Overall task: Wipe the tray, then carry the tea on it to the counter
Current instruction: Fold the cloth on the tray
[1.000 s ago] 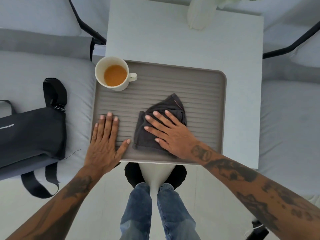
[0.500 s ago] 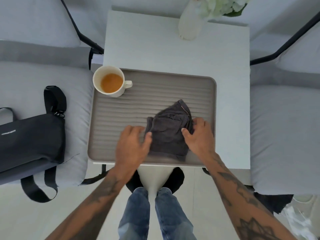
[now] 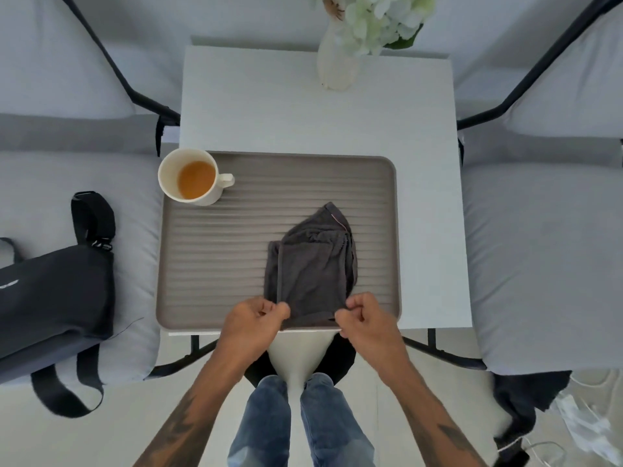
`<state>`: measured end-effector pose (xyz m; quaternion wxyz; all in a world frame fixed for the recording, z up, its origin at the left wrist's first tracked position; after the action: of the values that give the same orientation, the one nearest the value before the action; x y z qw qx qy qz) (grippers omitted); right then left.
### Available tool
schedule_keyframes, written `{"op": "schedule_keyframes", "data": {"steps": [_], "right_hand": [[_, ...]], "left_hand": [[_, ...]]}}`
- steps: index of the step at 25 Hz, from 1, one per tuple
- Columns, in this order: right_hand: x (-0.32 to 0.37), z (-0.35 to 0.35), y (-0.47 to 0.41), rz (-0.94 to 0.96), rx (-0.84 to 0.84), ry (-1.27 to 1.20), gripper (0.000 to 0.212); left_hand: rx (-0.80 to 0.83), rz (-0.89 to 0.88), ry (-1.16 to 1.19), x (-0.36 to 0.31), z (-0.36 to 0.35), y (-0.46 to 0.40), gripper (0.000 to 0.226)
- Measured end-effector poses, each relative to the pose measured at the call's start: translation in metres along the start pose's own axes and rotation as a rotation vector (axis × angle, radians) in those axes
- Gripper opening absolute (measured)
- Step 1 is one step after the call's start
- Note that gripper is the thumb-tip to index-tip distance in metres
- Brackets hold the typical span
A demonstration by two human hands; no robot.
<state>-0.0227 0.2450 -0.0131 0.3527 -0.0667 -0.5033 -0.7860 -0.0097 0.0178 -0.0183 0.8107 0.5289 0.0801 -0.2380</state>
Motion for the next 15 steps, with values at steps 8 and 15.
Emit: {"op": "schedule_keyframes", "data": {"steps": [8,15], "right_hand": [[0.064,0.054,-0.039,0.175,-0.156,-0.367,0.041],[0.051,0.013,-0.069,0.229,-0.211,0.094,0.038]], "left_hand": [[0.016,-0.225,0.426,-0.101,0.022,-0.028,0.028],[-0.344,-0.783,-0.397,-0.112,-0.028,-0.021,0.049]]}}
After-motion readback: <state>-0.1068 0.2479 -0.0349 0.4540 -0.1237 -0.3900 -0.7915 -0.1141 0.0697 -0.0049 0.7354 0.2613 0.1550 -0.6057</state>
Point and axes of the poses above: each hand's wrist, its own y-axis away from the middle knuckle, its own z-axis out of the back of the hand, x = y × z, the point moved 10 cm from there along -y, towards the middle knuckle, and after that the axes turned 6 degrees about -x, right-handed, at the moved point
